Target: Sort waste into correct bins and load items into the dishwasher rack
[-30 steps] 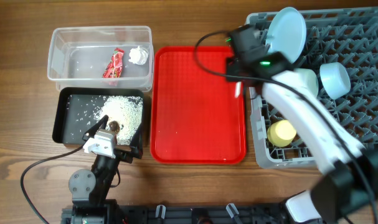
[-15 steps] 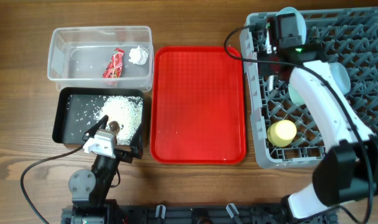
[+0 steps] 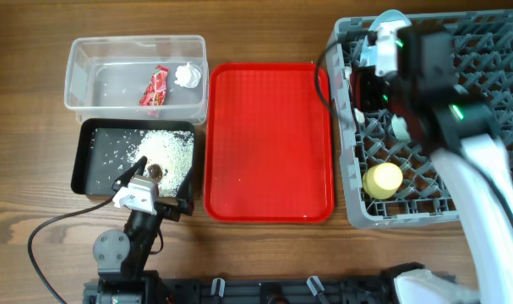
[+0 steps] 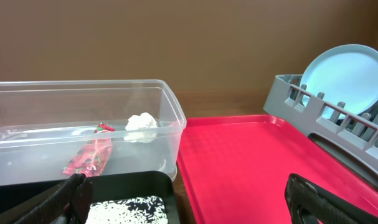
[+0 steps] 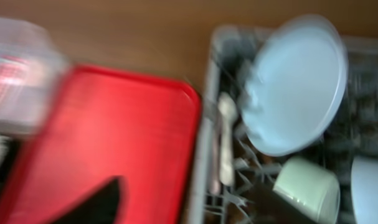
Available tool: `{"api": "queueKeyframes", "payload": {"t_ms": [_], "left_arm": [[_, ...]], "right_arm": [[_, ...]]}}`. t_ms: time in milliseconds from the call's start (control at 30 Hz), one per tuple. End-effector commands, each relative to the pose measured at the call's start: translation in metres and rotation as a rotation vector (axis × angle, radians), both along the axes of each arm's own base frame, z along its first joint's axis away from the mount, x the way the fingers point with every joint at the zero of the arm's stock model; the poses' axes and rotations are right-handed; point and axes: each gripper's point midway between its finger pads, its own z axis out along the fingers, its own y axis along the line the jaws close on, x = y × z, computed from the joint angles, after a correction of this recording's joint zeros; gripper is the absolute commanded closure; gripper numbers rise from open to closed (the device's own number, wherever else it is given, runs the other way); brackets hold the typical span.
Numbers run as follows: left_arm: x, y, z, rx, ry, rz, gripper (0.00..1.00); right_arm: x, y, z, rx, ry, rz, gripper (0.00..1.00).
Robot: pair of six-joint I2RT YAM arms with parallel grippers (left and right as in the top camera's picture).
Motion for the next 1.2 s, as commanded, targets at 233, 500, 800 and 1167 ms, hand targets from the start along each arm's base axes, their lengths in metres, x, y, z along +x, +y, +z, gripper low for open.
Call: {"api": "queueKeyframes", "payload": {"t_ms": [233, 500, 800, 1167], "left_arm": [[0.000, 0.001, -0.001, 0.015, -0.009, 0.006, 0.00], [0.000, 0.001, -0.001, 0.015, -0.009, 0.005, 0.00], [0.000, 0.001, -0.001, 0.015, -0.009, 0.005, 0.00], [0.000, 0.001, -0.001, 0.015, -0.009, 0.006, 0.00]], "right_arm": [[-0.101, 0.033, 0.104, 0.192, -0.266, 0.240, 0.00], [-0.133, 0.009, 0.112, 0.092, -0.331, 0.226, 0.00], [-0.150, -0.015, 0.117, 0.061, -0.420, 0.142, 0.00], [-0.127, -0.008, 0.018, 0.064, -0.528, 0.172, 0.00]]}}
